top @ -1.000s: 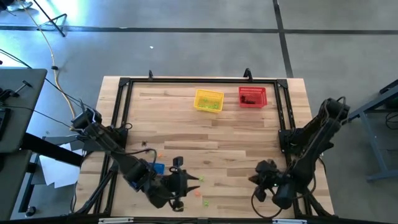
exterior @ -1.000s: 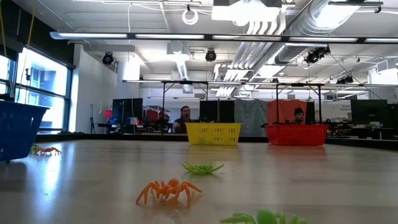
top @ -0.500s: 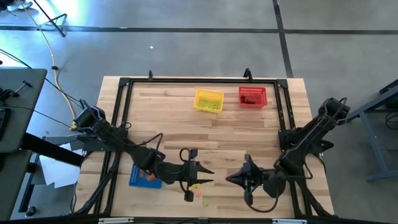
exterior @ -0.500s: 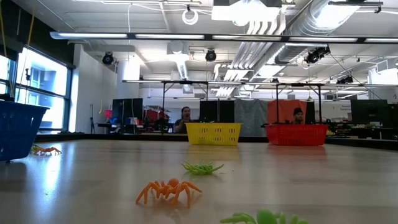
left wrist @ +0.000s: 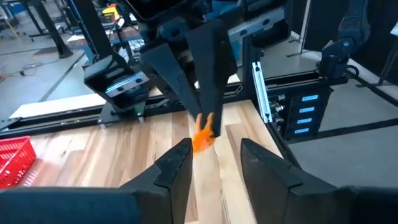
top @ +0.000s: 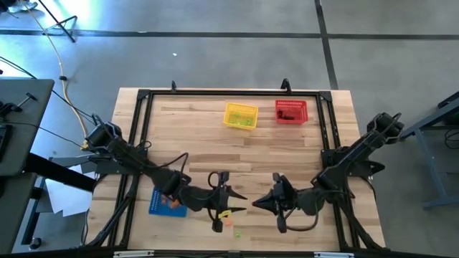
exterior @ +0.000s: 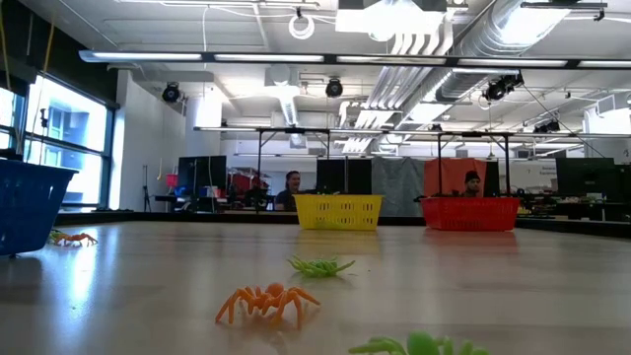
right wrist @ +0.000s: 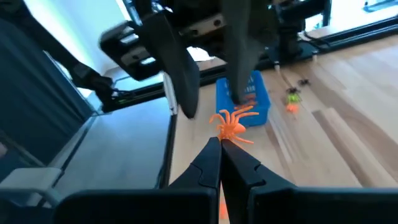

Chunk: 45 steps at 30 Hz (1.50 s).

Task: Sort Halloween decoration
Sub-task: Put the spider toy into the blue bin

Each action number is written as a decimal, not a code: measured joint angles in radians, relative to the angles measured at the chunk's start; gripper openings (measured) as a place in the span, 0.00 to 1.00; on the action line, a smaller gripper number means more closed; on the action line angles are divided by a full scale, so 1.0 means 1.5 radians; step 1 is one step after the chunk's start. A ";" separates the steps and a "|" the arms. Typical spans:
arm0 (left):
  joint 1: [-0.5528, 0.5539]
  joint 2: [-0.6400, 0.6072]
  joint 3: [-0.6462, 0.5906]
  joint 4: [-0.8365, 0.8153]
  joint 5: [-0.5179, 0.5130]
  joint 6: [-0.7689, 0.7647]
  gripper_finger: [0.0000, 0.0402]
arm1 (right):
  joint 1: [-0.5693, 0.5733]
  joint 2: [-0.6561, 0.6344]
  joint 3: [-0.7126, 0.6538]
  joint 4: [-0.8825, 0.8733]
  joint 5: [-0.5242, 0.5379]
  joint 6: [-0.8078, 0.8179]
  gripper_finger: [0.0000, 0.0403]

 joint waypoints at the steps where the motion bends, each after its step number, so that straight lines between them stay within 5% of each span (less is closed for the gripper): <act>1: 0.003 0.000 0.000 0.000 0.005 0.001 0.32 | -0.003 0.000 0.000 0.004 -0.011 -0.001 0.00; 13: 0.018 0.000 0.000 0.002 0.013 0.035 0.44 | -0.009 0.000 0.000 0.004 -0.029 -0.018 0.00; 24: 0.032 0.044 0.001 0.069 0.061 0.051 0.44 | -0.021 0.000 0.000 0.009 -0.032 -0.031 0.00; 30: 0.032 0.047 0.001 0.070 0.060 0.057 0.33 | -0.021 0.000 0.000 0.009 -0.032 -0.031 0.00; 37: 0.032 0.047 0.001 0.061 0.060 0.049 0.03 | -0.020 -0.001 0.000 0.008 -0.034 -0.036 0.00; 45: 0.035 0.047 0.001 0.057 0.062 0.027 0.01 | -0.020 -0.001 0.000 0.008 -0.041 -0.031 0.01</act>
